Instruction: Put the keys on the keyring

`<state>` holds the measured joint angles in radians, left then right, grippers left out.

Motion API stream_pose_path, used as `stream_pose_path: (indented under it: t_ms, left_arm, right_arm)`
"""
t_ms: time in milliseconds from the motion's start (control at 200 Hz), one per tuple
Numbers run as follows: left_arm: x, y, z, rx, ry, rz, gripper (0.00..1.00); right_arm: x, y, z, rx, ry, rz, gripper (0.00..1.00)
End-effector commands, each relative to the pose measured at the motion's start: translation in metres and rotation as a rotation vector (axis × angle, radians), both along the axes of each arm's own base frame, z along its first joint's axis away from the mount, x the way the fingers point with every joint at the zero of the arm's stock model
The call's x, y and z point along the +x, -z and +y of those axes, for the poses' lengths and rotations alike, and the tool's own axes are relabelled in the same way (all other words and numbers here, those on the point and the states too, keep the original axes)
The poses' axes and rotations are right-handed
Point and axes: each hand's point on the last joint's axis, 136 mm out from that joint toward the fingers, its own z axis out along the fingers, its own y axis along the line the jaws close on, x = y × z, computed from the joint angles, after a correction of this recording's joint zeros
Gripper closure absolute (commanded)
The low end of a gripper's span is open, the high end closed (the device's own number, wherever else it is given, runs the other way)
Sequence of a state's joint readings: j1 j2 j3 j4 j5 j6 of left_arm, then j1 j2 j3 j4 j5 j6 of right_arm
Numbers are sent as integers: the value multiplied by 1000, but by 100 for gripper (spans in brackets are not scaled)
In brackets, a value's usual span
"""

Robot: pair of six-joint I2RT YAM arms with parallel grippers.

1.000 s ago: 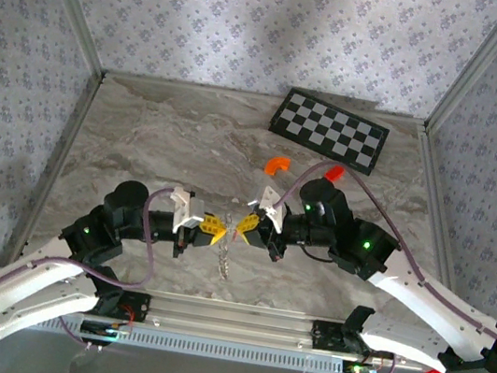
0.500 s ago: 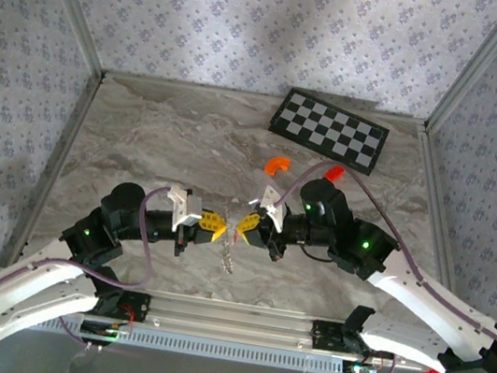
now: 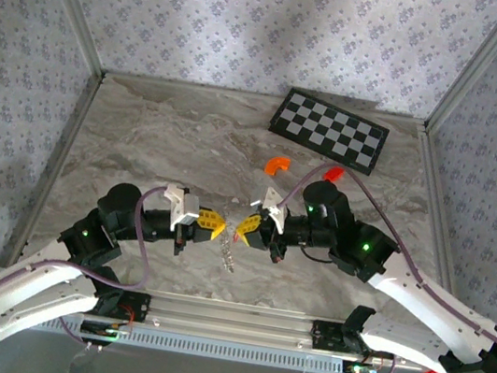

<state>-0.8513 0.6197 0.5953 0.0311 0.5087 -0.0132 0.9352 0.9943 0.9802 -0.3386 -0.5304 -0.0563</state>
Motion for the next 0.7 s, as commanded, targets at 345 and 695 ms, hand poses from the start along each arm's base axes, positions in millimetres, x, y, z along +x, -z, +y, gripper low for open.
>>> stream_pose_path:
  t_ms: [345, 695]
  left_arm:
    - [-9, -21, 0, -68, 39, -36, 100]
    - [-9, -21, -1, -68, 40, -35, 100]
  right_arm:
    - [7, -10, -1, 45, 36, -49, 100]
    - [6, -10, -1, 49, 33, -54, 100]
